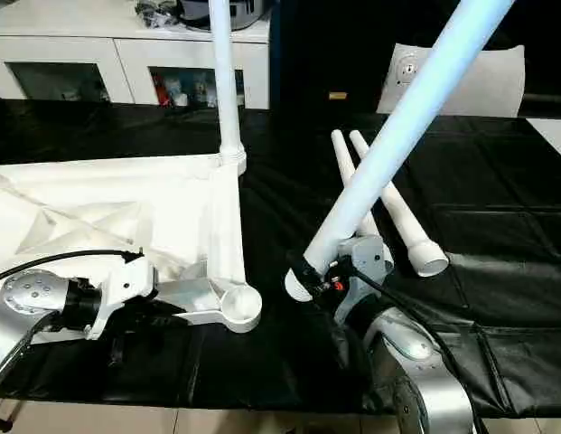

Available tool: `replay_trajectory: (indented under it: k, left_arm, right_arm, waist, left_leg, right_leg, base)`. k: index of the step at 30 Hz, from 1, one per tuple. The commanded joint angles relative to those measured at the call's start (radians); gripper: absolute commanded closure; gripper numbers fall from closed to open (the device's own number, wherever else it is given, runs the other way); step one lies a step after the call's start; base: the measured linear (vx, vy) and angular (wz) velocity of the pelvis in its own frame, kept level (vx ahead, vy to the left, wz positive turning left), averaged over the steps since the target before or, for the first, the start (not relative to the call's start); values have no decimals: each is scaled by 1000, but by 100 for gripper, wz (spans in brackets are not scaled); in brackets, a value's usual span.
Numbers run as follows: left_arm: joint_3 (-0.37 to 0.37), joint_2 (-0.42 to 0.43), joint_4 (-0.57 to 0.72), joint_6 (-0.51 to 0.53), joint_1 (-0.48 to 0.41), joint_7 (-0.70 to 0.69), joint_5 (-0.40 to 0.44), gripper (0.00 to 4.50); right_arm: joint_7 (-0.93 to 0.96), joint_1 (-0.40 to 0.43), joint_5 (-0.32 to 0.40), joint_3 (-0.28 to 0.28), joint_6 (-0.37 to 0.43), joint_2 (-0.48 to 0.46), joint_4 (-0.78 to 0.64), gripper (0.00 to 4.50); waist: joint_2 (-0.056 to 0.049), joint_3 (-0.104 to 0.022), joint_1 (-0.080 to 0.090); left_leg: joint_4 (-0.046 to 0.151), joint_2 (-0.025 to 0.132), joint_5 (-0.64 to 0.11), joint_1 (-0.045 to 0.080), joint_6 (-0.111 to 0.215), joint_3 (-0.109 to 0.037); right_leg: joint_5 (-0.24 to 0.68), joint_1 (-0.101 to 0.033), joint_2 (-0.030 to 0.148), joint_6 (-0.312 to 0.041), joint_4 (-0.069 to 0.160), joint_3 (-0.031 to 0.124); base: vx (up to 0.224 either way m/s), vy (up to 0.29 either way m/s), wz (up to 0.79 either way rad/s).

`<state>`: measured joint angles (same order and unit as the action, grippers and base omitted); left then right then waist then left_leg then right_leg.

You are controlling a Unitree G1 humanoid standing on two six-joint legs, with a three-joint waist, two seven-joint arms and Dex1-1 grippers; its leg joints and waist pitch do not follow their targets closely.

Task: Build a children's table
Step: Insert table leg to table base

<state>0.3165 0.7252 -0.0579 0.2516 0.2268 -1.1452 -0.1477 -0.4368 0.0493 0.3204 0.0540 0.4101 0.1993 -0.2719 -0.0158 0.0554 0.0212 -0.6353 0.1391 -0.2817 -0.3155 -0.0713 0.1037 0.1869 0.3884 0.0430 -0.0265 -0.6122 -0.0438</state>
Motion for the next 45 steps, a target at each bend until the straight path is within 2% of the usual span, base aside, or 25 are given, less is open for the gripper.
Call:
replay_trajectory:
  k: [1,5,6,10,11,13,14,15,17,20,21,29,30,31,40,45]
  left_arm:
    - [-7,2,-23,-9,8,16,17,444]
    - [-18,-22,-34,-9,20,11,-2,450]
    - [-16,-47,-46,-20,34,19,-4,450]
    - [-7,-86,-69,-53,56,36,6,450]
    - [7,-111,-97,-84,78,48,24,450]
    - [18,-137,-133,-103,105,63,39,450]
    - [21,-148,-147,-106,115,68,43,450]
    - [25,-164,-173,-109,137,64,45,450]
    - [39,-198,-244,-110,195,59,61,450]
    - [39,-209,-262,-116,210,39,58,450]
    - [41,-217,-274,-123,221,15,57,450]
    - [51,-229,-312,-156,246,-19,73,450]
    - [53,-230,-314,-159,248,-20,77,450]
    - [54,-230,-314,-160,249,-21,79,450]
    - [52,-242,-353,-194,264,-18,106,450]
    - [48,-243,-354,-201,265,-25,112,450]
  right_arm:
    - [-6,-6,2,6,-12,5,-1,260]
    - [-21,-26,11,12,-1,7,3,260]
    - [-38,-56,35,19,17,-4,5,260]
    - [-64,-112,42,43,33,-8,23,260]
    - [-76,-157,42,59,53,-13,50,260]
    - [-83,-197,35,73,66,-19,82,260]
    - [-85,-210,31,78,69,-20,94,260]
    - [-99,-227,27,87,73,-18,113,260]
    - [-142,-267,6,111,57,-5,168,260]
    - [-160,-284,-5,120,39,7,198,260]
    - [-176,-303,-19,133,32,22,228,260]
    - [-208,-350,-63,167,11,48,299,260]
    - [-212,-353,-65,169,15,50,306,260]
    - [-215,-354,-66,170,17,51,309,260]
    - [-292,-361,-90,232,62,100,334,260]
    - [-290,-372,-104,236,70,104,360,260]
  waist:
    - [-15,-42,-3]
    - [-15,-46,-1]
    - [-15,-47,-2]
    - [-12,-46,-4]
    - [-8,-45,-5]
    - [-11,-46,-4]
    - [-12,-46,-9]
    - [-9,-47,-13]
    - [-6,-49,-20]
    - [-5,-52,-30]
    - [-3,-53,-29]
    - [1,-52,-33]
    - [5,-52,-34]
    - [2,-51,-36]
    - [4,-51,-48]
    - [5,-50,-50]
  left_leg:
    - [105,67,-140,-30,13,-14]
    - [100,66,-80,-31,19,-10]
    - [99,64,-73,-29,23,-8]
    - [99,64,-76,-28,27,-5]
    - [98,64,-71,-28,30,-4]
    - [97,62,-57,-29,30,-2]
    - [95,63,-57,-24,29,1]
    - [95,63,-36,-26,30,3]
    - [94,62,-32,-22,29,8]
    - [94,67,5,-28,32,9]
    - [94,65,10,-26,33,10]
    - [95,64,-10,-27,42,17]
    - [95,64,-14,-28,42,17]
    - [96,65,-14,-28,42,16]
    - [97,68,-15,-27,45,20]
    - [100,69,-36,-26,39,22]
  right_leg:
    - [278,-56,96,-206,76,62]
    - [196,-59,95,-226,71,63]
    - [188,-58,93,-233,70,62]
    - [225,-59,94,-231,73,62]
    - [231,-58,93,-230,75,62]
    - [234,-59,93,-230,75,62]
    - [240,-55,95,-228,76,63]
    - [229,-57,95,-229,74,63]
    - [229,-54,93,-228,73,60]
    - [175,-60,100,-229,66,61]
    - [169,-58,98,-230,65,58]
    - [221,-54,99,-219,72,58]
    - [227,-57,100,-215,72,59]
    - [231,-57,101,-215,71,59]
    - [250,-53,100,-200,74,57]
    - [301,-50,101,-184,79,57]
  base:
    - [0,0,0]
    - [0,0,0]
    - [0,0,0]
    - [0,0,0]
    - [0,0,0]
    - [0,0,0]
    - [0,0,0]
    - [0,0,0]
    - [0,0,0]
    - [0,0,0]
    - [0,0,0]
    - [0,0,0]
    - [0,0,0]
    - [0,0,0]
    - [0,0,0]
    - [0,0,0]
